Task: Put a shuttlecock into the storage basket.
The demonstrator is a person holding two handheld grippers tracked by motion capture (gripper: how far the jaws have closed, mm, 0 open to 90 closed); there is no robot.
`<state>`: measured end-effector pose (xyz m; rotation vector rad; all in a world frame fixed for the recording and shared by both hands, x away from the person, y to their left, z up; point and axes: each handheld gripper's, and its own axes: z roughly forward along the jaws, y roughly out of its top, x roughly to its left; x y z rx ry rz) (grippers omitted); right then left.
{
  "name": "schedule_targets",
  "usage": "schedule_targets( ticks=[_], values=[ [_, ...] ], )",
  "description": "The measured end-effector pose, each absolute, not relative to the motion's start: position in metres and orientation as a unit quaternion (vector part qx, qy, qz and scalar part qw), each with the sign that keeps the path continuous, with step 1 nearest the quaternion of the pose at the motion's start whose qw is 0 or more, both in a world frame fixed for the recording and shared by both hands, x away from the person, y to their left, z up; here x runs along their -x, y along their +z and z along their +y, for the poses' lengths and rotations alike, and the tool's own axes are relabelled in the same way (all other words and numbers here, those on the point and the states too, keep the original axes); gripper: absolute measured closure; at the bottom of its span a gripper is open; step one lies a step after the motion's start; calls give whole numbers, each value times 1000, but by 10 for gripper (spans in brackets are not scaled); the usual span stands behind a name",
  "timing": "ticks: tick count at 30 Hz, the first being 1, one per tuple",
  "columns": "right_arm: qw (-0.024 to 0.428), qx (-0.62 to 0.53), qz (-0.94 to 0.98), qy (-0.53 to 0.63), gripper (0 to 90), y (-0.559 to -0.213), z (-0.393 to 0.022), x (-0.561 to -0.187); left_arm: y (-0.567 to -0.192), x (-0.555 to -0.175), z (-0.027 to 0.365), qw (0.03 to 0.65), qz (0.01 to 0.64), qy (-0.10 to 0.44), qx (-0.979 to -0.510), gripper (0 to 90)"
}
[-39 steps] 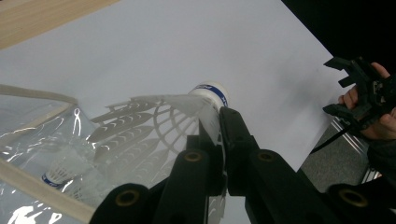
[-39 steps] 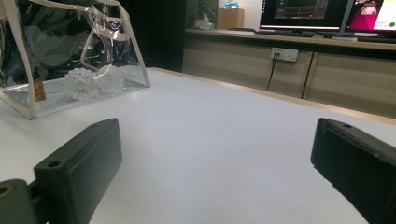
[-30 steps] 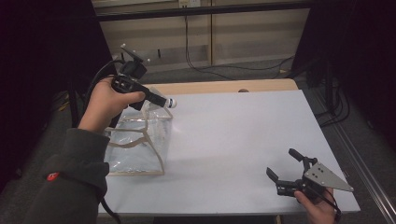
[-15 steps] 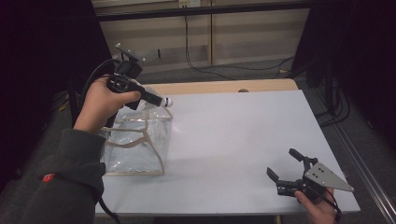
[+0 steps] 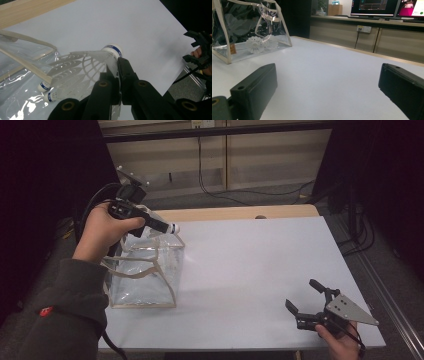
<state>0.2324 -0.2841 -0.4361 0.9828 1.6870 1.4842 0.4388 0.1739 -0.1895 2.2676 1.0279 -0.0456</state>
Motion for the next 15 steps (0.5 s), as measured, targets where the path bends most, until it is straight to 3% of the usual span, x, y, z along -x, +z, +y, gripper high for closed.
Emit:
schedule_targets(
  ticks=[15],
  values=[
    [338,-377,648,570,19,-436,-284,-232,-187,-440,186,319,406,-13,-857,887]
  ],
)
